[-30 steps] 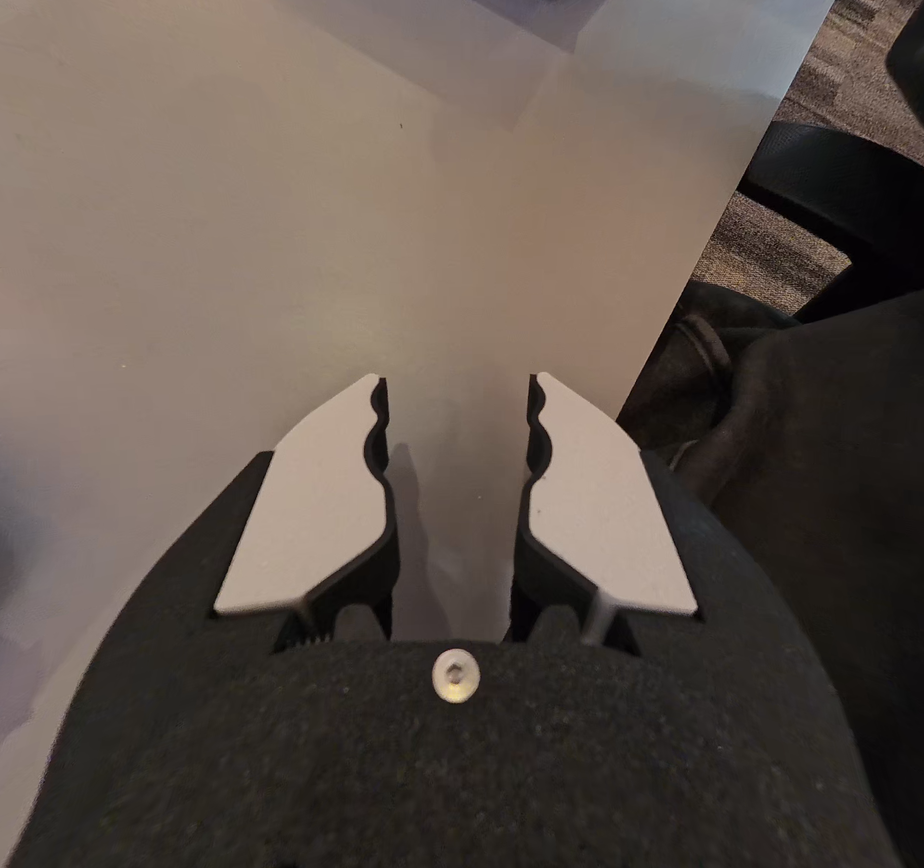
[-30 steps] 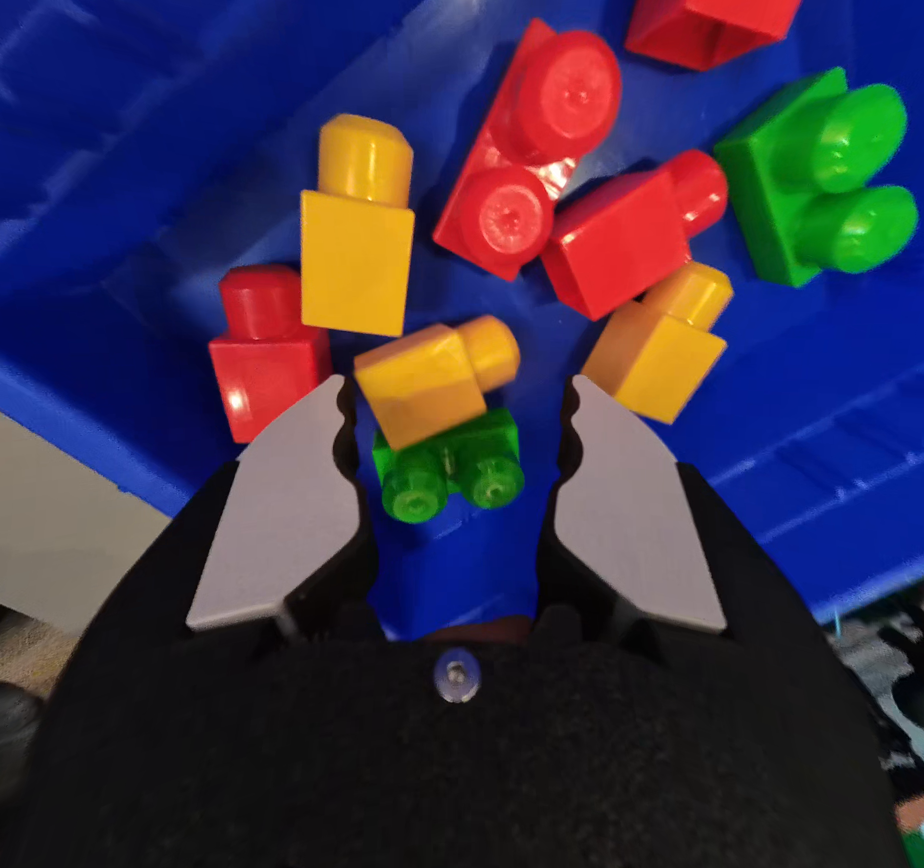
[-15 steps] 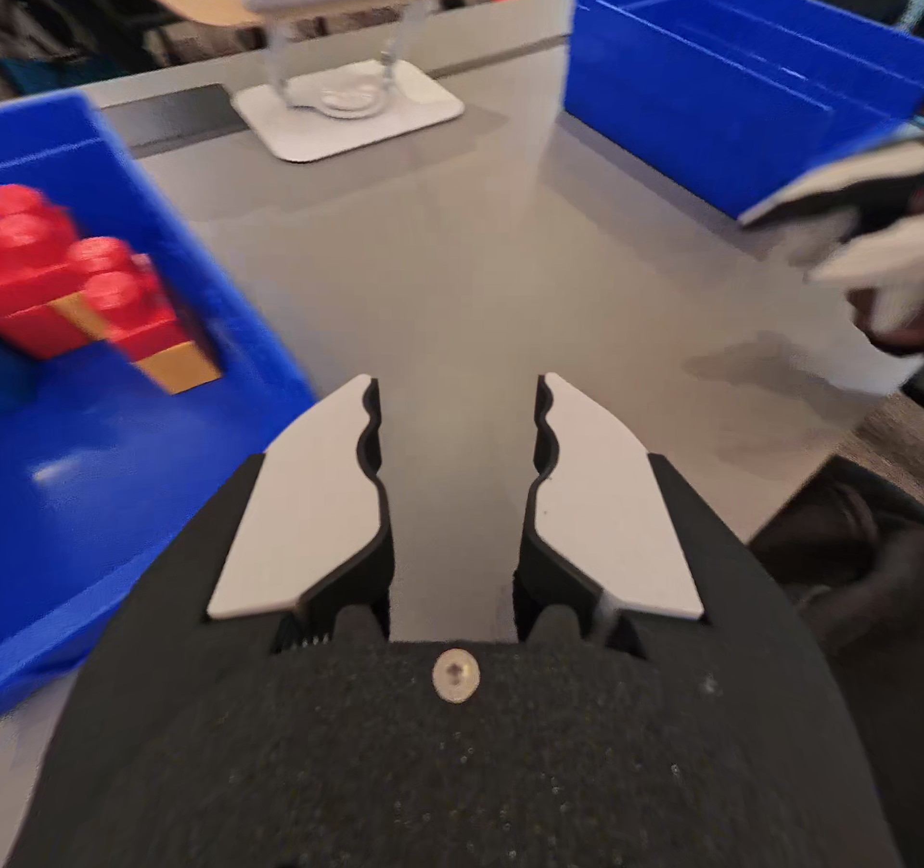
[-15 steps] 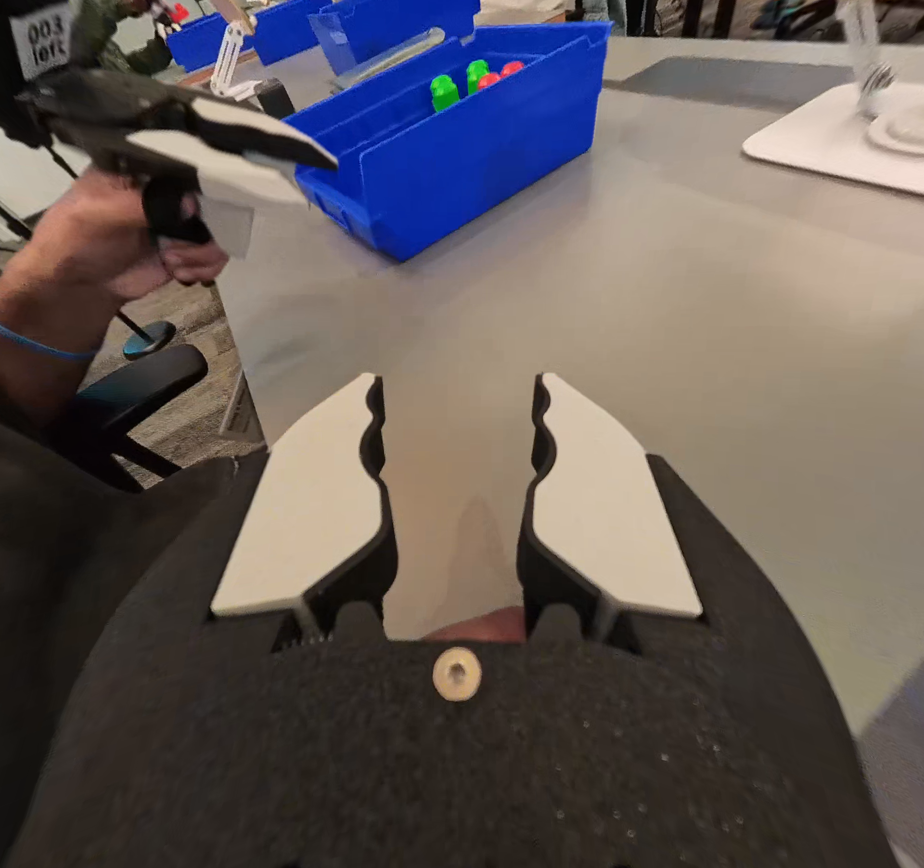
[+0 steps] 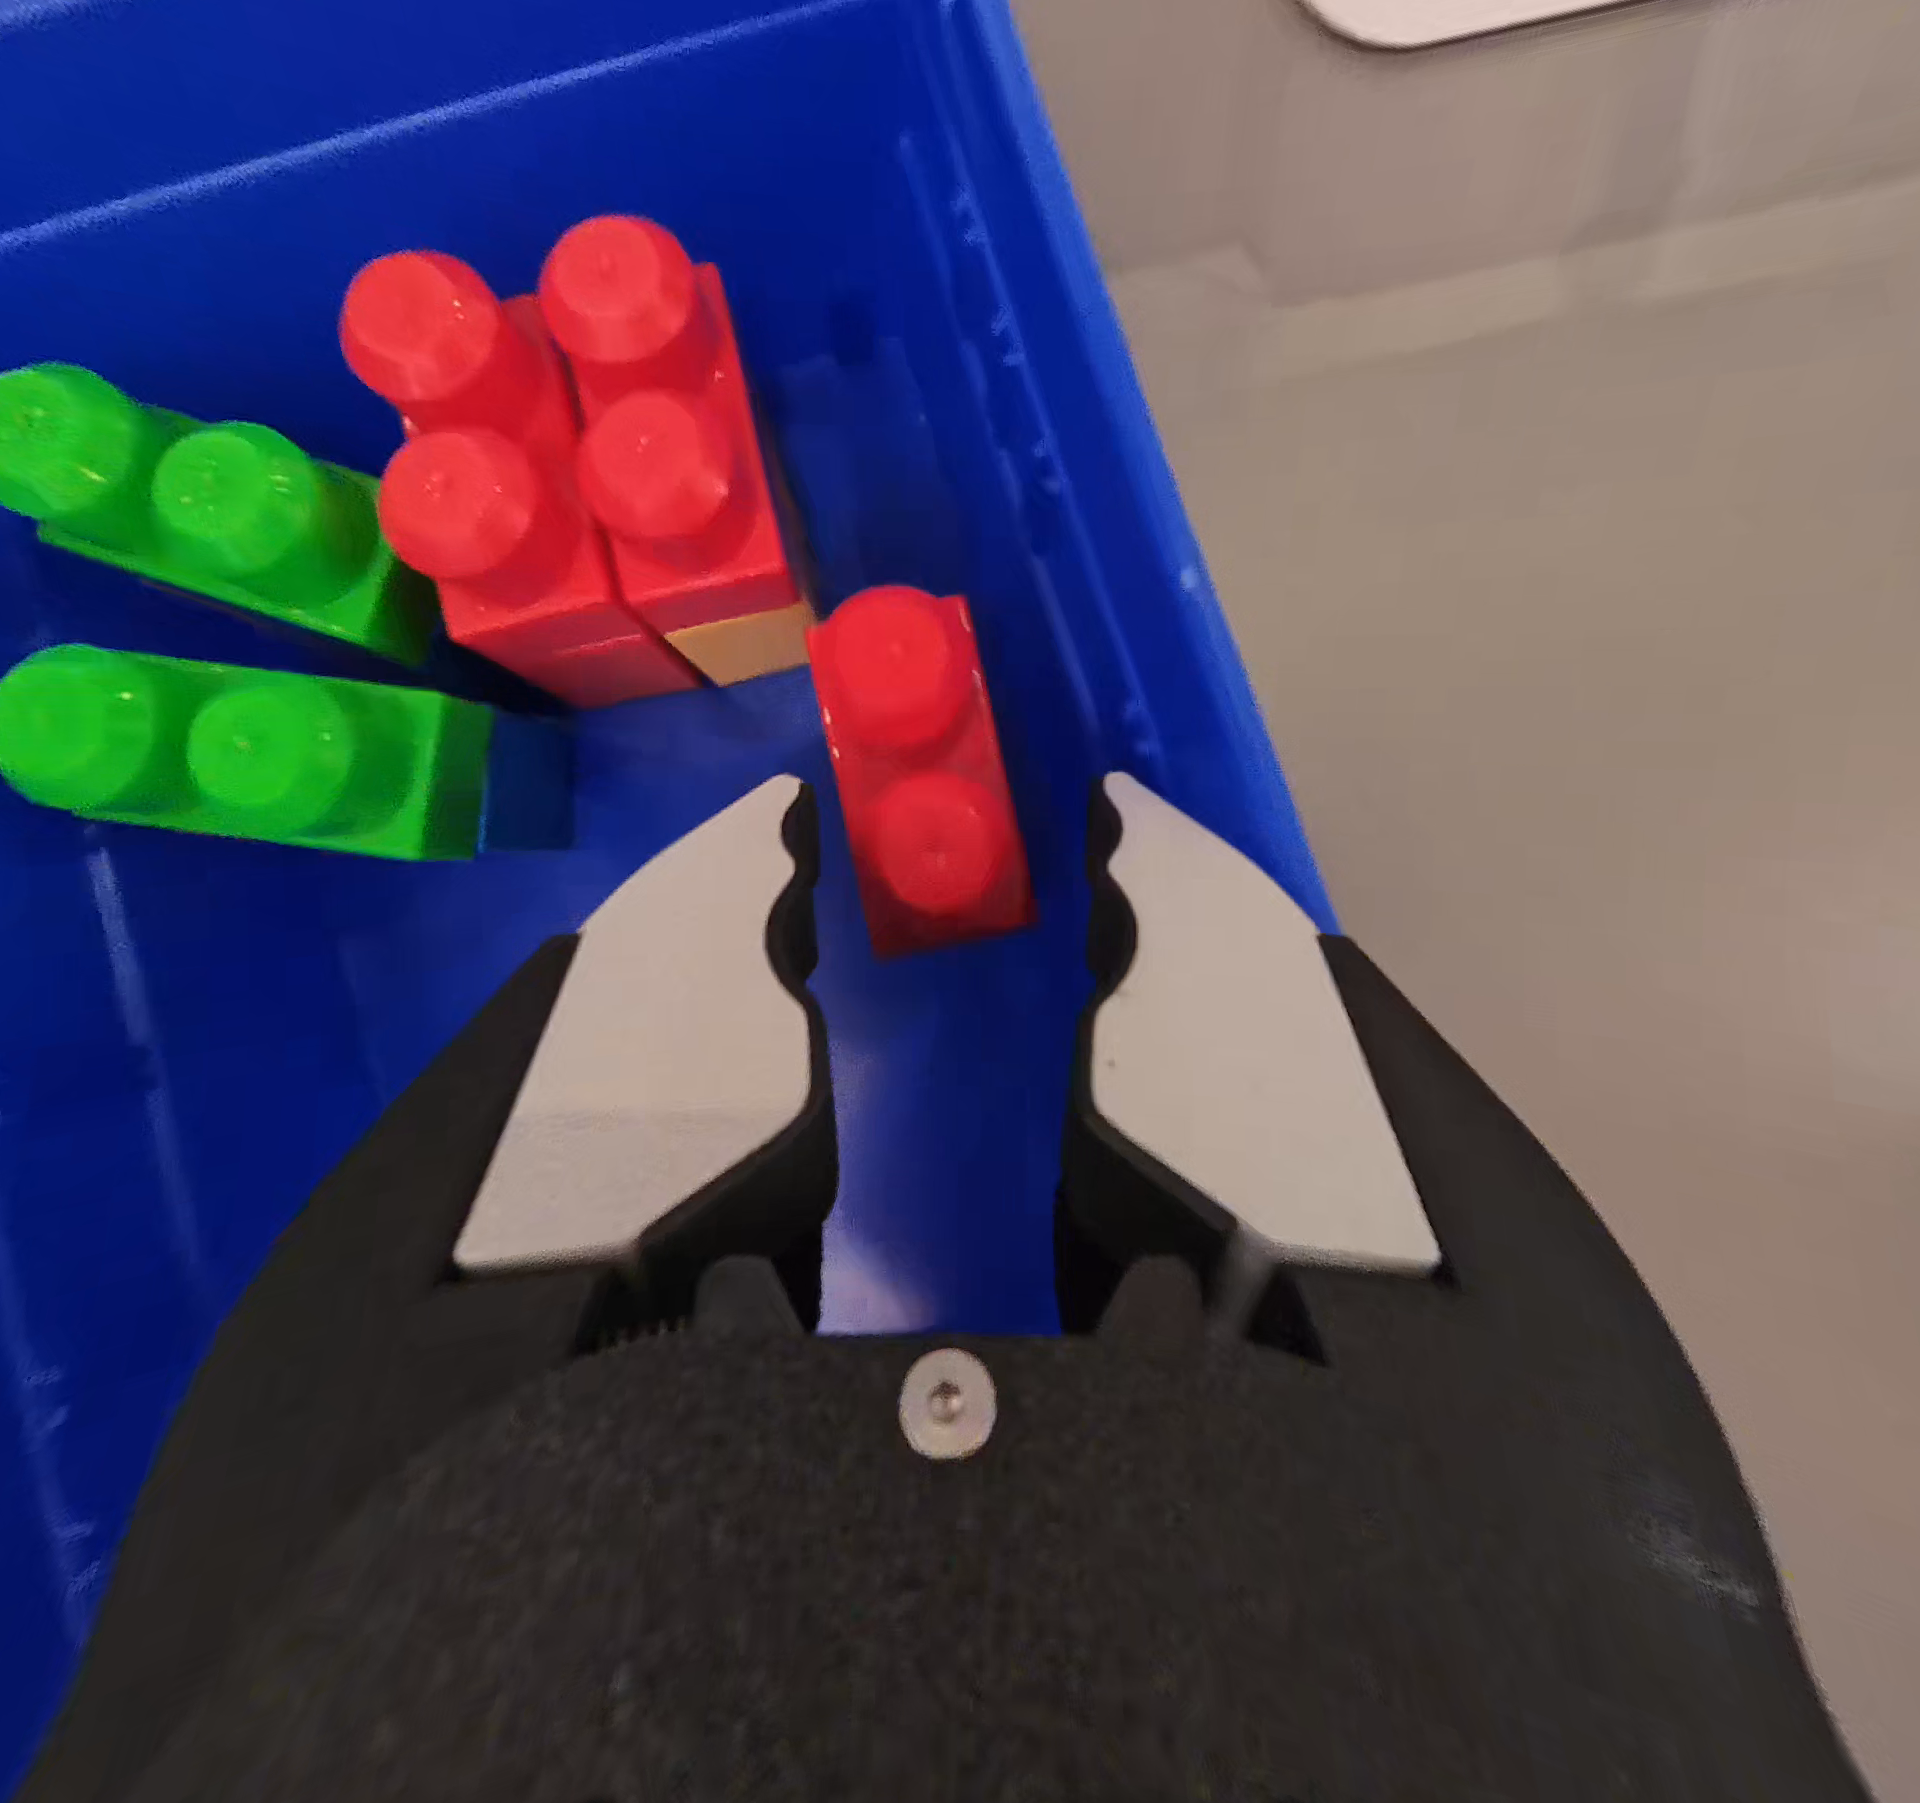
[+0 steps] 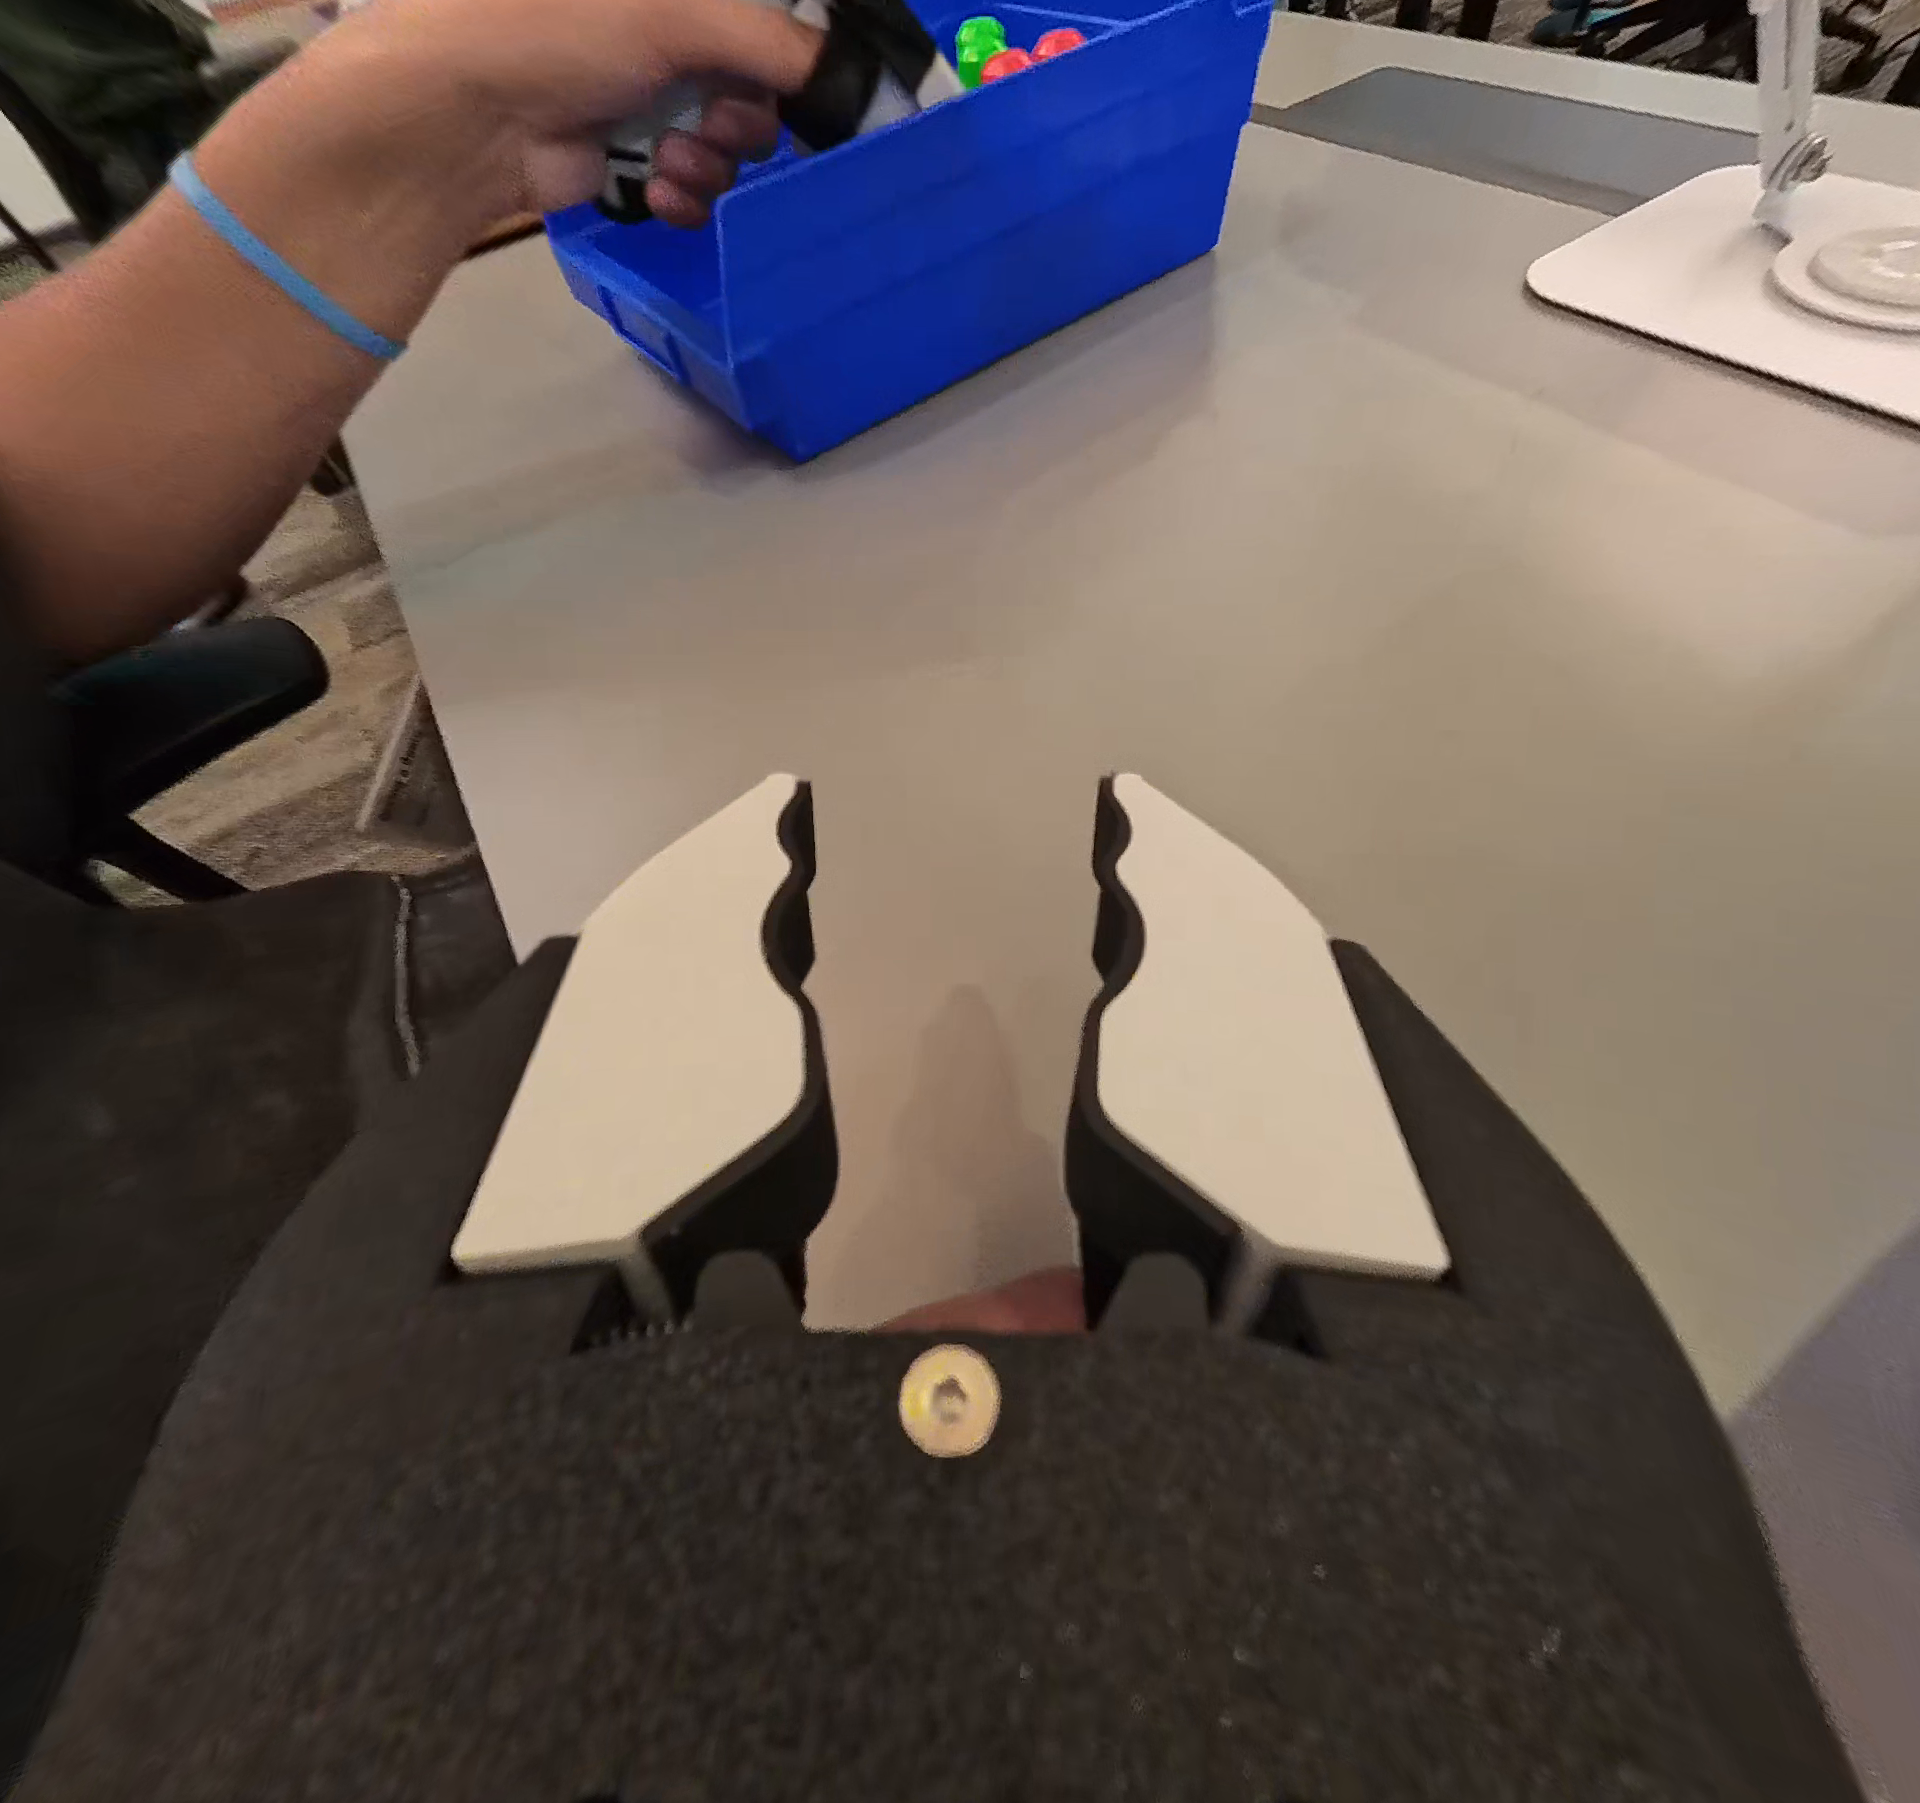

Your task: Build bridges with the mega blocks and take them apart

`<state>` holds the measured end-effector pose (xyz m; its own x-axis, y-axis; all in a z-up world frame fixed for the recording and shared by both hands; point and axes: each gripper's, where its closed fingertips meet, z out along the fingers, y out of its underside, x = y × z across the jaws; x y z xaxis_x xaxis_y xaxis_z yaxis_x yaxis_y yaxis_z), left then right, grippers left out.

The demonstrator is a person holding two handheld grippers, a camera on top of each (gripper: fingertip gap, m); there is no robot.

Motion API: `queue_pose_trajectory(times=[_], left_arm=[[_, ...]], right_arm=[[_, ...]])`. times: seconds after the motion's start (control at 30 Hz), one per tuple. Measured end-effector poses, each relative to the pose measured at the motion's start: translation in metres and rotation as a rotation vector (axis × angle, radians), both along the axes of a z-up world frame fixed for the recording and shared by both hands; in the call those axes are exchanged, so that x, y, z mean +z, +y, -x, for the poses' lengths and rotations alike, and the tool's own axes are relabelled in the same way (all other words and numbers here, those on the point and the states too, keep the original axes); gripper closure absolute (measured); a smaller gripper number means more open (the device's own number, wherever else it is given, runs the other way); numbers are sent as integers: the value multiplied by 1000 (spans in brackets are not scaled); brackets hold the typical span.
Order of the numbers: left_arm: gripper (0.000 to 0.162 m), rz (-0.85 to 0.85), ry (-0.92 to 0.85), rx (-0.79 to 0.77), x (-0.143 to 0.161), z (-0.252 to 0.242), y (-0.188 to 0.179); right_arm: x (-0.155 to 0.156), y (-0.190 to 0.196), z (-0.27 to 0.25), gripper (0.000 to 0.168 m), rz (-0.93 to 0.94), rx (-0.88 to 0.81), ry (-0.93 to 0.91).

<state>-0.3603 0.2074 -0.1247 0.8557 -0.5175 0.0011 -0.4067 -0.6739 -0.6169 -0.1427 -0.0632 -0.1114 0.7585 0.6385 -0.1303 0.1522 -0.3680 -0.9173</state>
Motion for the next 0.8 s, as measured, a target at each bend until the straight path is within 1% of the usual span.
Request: queue_pose_trajectory(times=[0.13, 0.17, 0.27, 0.37, 0.47, 0.5, 0.57, 0.6, 0.67, 0.73, 0.8], left_arm=[[121, 22, 86, 43, -21, 2, 21], [126, 25, 81, 52, -23, 2, 23], [127, 34, 108, 65, -22, 9, 22], [127, -11, 95, 58, -7, 14, 20], [127, -91, 40, 25, 23, 22, 14], [127, -114, -11, -1, 36, 21, 10], [125, -170, -173, -95, 69, 11, -6], [127, -196, -262, -142, 86, 5, -17], [127, -202, -459, -284, 114, -15, -49], [127, -180, -647, -438, 135, -38, -85], [127, -130, -762, -573, 141, -60, -118]], right_arm=[[2, -3, -6, 117, -24, -9, -37], [2, -4, -7, 117, -26, -10, -41], [2, -5, -9, 118, -34, -11, -60], [0, -4, -11, 119, -38, -16, -82], [-4, -2, -10, 121, -22, -17, -75], [-5, -2, -11, 121, -16, -19, -71], [-5, -1, -11, 121, -6, -16, -49], [-4, 0, -11, 121, 0, -14, -27], [-1, 3, -10, 121, 16, -4, 42], [6, 8, -5, 122, 50, 31, 141], [17, 14, 4, 121, 88, 100, 245]])
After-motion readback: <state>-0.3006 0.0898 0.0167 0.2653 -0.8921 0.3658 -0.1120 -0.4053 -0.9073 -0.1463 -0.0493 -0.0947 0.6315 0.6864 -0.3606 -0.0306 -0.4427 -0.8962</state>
